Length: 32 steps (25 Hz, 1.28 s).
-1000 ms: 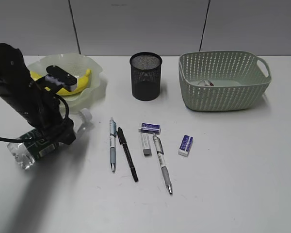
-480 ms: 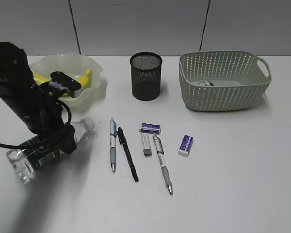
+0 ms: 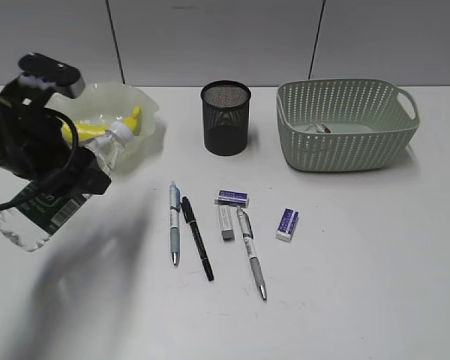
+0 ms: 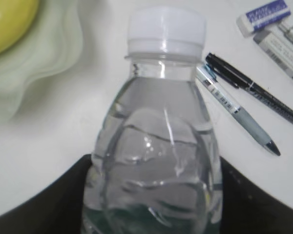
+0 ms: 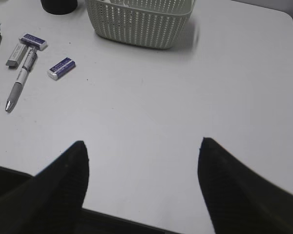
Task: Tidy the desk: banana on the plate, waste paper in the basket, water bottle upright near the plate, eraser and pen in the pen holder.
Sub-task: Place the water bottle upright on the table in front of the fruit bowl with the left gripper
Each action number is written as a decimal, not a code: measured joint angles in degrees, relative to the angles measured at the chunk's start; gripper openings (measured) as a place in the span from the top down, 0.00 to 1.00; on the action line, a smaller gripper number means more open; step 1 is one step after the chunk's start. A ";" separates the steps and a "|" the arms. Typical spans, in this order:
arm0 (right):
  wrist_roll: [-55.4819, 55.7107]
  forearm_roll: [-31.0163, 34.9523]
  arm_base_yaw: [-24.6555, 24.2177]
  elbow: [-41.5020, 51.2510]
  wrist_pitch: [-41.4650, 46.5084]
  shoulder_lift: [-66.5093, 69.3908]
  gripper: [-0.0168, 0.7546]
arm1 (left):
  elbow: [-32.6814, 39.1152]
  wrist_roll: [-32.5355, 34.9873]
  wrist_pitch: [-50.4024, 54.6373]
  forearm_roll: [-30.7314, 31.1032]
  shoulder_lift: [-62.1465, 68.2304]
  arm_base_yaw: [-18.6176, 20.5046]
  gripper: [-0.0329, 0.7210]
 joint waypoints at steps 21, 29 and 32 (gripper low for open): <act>0.00 0.00 0.00 0.00 0.00 0.00 0.27 | 21.28 -31.46 -63.65 4.49 -16.13 -6.06 0.29; 0.00 0.00 0.00 0.00 0.00 0.00 0.27 | 21.28 -35.52 -91.51 10.37 -5.58 -6.06 0.29; 0.00 0.00 0.00 0.00 0.00 0.00 0.27 | 21.28 -35.64 -91.79 10.49 -1.80 -6.06 0.29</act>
